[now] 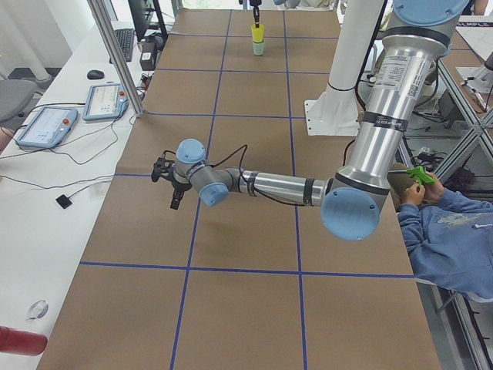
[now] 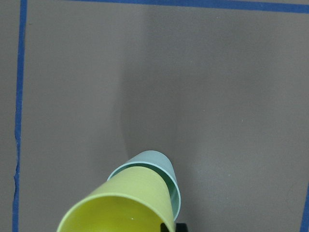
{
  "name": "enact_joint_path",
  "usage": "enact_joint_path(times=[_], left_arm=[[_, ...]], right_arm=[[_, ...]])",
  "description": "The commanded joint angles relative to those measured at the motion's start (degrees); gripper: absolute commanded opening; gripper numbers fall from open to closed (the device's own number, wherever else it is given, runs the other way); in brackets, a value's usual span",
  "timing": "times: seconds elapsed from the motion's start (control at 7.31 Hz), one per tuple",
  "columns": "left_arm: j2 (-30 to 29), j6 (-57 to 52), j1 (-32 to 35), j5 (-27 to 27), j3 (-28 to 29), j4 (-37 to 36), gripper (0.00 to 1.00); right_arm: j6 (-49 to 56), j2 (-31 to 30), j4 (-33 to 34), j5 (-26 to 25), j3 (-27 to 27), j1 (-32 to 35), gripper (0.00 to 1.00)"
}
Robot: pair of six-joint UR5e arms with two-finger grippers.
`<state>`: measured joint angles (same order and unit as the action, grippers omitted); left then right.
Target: Transfer and stack yellow cup on green cup
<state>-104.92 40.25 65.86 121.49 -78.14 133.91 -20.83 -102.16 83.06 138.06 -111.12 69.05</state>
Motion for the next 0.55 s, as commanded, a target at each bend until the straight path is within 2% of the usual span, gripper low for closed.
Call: enact_joint_path(times=[0.0,0.41], left_arm=[[0.1,0.0,0.4,0.0,-0.8,-0.1,1.00],[0.1,0.0,0.8,0.1,-1.1,-0.1,1.00]], right_arm=[[-0.1,0.3,-0.1,0.1,0.6,-0.9,0.00],[0.0,0.1,0.0,0.0,0.6,-1.2,0.01]])
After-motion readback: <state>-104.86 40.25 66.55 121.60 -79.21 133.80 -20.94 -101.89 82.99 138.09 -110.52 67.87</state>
